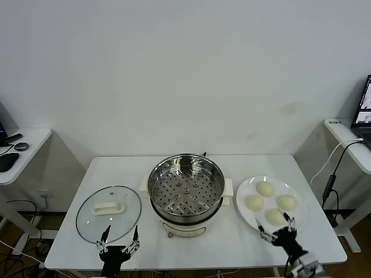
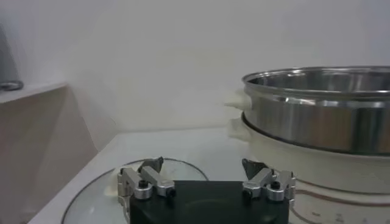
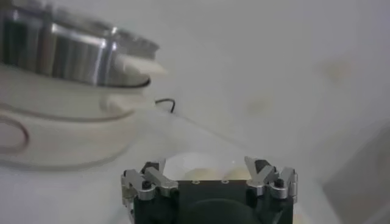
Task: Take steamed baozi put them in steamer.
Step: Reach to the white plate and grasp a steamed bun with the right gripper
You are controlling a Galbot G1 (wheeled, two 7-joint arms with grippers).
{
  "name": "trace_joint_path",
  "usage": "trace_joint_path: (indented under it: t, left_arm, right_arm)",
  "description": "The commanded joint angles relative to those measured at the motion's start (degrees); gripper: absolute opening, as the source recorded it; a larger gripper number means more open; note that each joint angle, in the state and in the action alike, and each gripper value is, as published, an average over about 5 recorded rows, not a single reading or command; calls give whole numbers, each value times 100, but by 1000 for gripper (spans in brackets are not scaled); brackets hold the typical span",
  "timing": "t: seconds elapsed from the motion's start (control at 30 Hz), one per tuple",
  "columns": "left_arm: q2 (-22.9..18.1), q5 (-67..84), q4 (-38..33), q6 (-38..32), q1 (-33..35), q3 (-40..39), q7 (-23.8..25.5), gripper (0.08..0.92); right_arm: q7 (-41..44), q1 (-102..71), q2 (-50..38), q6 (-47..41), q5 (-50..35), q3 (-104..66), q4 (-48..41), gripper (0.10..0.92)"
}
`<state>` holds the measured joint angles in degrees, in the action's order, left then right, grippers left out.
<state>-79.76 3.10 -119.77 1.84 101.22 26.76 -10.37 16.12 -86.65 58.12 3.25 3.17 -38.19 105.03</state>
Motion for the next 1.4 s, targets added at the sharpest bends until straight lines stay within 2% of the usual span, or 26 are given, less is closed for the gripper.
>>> trace_joint_path:
  t: [0.03,0.2,0.4,0.57,0.77,0.97,1.4]
  left_arm:
    - [-13,-127,-143,159,41,30,166,823]
    - [-62,-100,-220,143,81,56,161,823]
    - [-105,-136,-252,115,78,88,148,823]
    - [-126,-166,-252,116,94,190,137,823]
    - [-145,-170,-202,94,113,294,120,823]
    - [-188,-203,-174,79,105,330,118,823]
    - [-175,-215,-140,66,51,426,130,823]
  right_arm:
    - [1300,1521,-1690,-471,1860,111,-553,823]
    - [2252,2692,-2317,-505,2742,790,-1166,823]
    - [3763,4698,-2788,-377,2625,2457,-2119,823]
    - [4602,6476,-2568,-193,2613,4181,-3151,823]
    - [5240,7747,-1943,58,2244,5713,-4075,823]
    - [5376,8172,-1379,-16,2119,6419,-4775,823]
    - [4791,8050,-759,-236,2438,6596,-5441,823]
